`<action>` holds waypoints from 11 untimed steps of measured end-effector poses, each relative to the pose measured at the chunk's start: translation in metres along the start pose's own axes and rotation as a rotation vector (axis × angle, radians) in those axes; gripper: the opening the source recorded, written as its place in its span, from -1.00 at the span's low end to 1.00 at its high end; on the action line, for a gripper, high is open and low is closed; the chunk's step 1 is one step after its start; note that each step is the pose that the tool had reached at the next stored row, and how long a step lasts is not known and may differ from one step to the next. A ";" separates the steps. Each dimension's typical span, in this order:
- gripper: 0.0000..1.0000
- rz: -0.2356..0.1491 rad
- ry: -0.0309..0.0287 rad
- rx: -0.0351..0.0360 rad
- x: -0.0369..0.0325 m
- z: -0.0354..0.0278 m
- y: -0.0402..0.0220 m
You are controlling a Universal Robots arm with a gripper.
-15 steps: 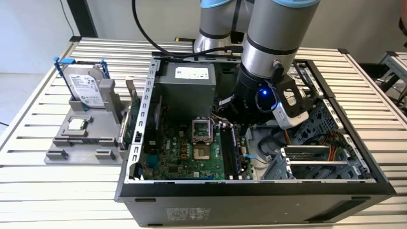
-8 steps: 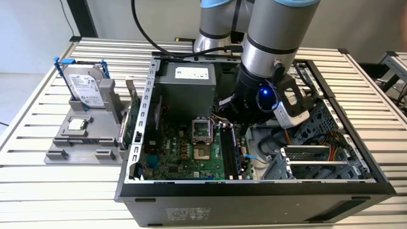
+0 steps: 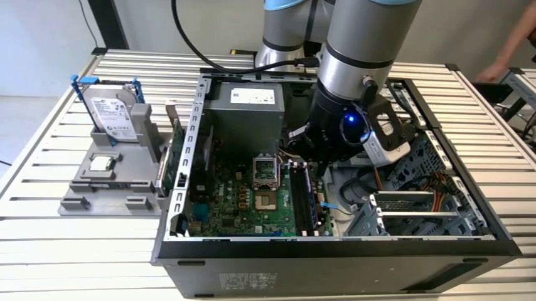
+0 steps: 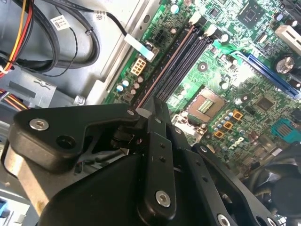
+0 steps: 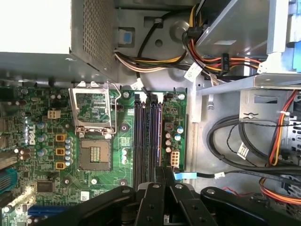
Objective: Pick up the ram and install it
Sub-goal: 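Insert the ram into the slot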
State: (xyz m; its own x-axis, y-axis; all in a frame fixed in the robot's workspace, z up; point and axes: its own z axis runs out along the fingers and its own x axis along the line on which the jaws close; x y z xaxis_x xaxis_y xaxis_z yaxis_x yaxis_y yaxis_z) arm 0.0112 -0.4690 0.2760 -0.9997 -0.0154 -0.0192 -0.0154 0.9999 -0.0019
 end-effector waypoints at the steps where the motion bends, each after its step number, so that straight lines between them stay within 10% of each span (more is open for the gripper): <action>1: -1.00 -0.004 0.0001 0.0002 0.0000 -0.0003 0.0000; 11: -1.00 -0.036 0.0000 -0.0005 0.0000 -0.0017 0.0000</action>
State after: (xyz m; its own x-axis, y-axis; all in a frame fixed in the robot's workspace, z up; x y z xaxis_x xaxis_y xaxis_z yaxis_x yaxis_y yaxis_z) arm 0.0111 -0.4690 0.2777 -0.9985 -0.0515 -0.0191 -0.0515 0.9987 -0.0021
